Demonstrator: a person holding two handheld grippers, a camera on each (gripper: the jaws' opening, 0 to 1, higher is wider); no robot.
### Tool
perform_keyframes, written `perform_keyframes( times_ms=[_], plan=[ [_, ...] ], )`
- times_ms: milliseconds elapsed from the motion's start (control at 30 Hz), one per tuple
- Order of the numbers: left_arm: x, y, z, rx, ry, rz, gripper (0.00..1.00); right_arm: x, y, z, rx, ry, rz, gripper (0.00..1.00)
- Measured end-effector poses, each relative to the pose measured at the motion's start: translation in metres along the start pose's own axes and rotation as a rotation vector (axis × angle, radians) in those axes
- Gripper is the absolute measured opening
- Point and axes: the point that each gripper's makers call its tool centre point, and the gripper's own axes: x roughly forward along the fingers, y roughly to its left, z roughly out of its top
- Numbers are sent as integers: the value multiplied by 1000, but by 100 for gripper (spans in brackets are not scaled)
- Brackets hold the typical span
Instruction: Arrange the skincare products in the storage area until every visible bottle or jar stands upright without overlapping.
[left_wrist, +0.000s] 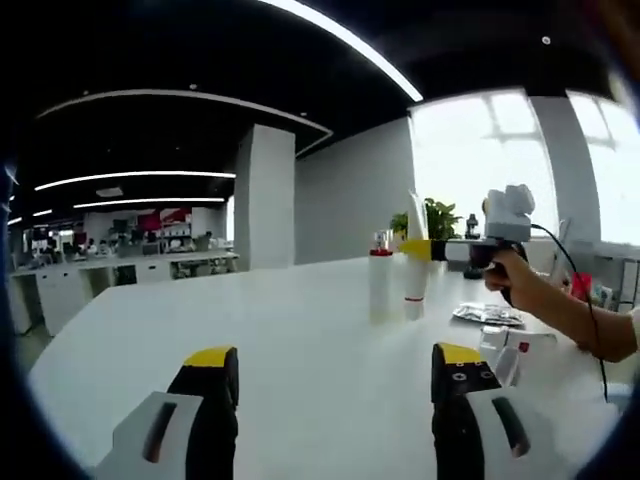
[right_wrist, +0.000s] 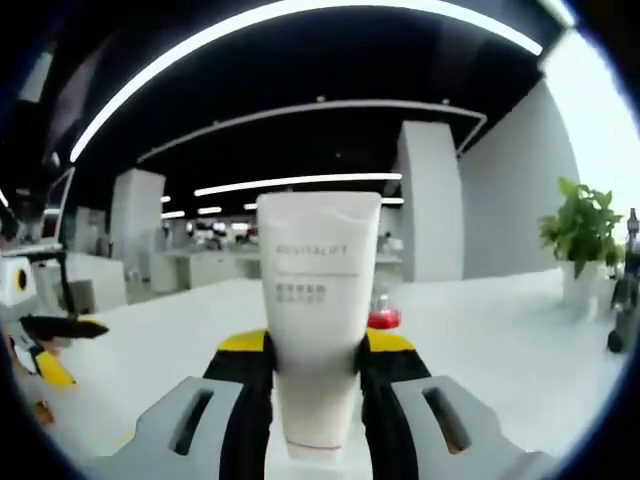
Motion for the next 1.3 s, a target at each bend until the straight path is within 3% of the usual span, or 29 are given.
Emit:
perform_keyframes(
  times_ms=[467,700,1300],
  plan=[
    [11,18,4,-24,12,-1,91,-1,-12,-8,-53,13,-7,31],
    [10,21,6,-27,8,5,99,-2,-20,-10,-29,1,-10,31],
    [5,18,4,-32,12,15,100,-9,-39,-14,21,10,-17,31]
  ],
)
